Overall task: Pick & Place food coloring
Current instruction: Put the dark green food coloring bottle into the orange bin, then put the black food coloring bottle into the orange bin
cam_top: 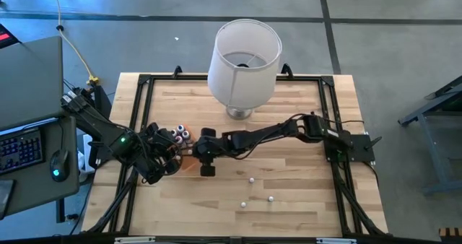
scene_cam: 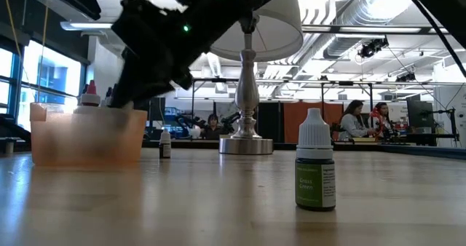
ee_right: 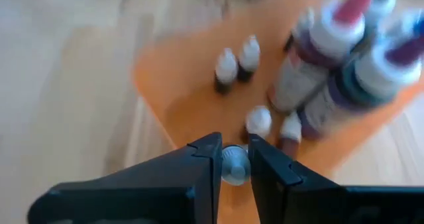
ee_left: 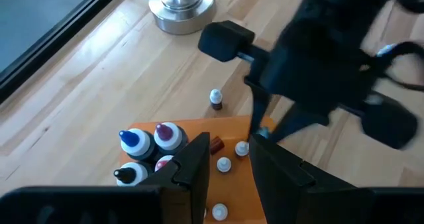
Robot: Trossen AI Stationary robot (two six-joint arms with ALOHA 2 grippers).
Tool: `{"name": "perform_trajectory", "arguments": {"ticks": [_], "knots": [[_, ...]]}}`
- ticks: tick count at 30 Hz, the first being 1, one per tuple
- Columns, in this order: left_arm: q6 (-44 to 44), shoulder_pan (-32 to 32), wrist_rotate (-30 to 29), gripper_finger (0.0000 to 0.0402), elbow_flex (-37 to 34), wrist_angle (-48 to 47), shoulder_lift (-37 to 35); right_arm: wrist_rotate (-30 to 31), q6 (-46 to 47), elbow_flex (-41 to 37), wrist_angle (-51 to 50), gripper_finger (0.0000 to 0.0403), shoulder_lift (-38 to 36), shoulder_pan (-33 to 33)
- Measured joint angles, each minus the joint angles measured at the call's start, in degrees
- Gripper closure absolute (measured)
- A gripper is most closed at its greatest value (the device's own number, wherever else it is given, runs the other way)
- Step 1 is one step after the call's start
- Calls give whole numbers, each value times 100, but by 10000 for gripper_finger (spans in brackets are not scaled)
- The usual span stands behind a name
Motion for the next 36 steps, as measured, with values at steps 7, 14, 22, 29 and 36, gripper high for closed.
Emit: {"name": "perform_trajectory", "arguments": {"ticks": [7,14,22,29,36], "knots": [[-2,0,-4,296,0,7,-1,-64,64,4,-160,335,2,-110],[-2,0,-2,296,0,7,-1,-440,63,11,-267,285,2,-186],[-2,0,-4,296,0,10,-1,-446,-70,121,-427,264,-41,-149],[-2,0,-6,296,-2,20,0,-446,-48,444,-1506,264,-422,18],[-4,0,-30,296,-2,18,1,-677,-51,457,-3366,263,-946,325]]}}
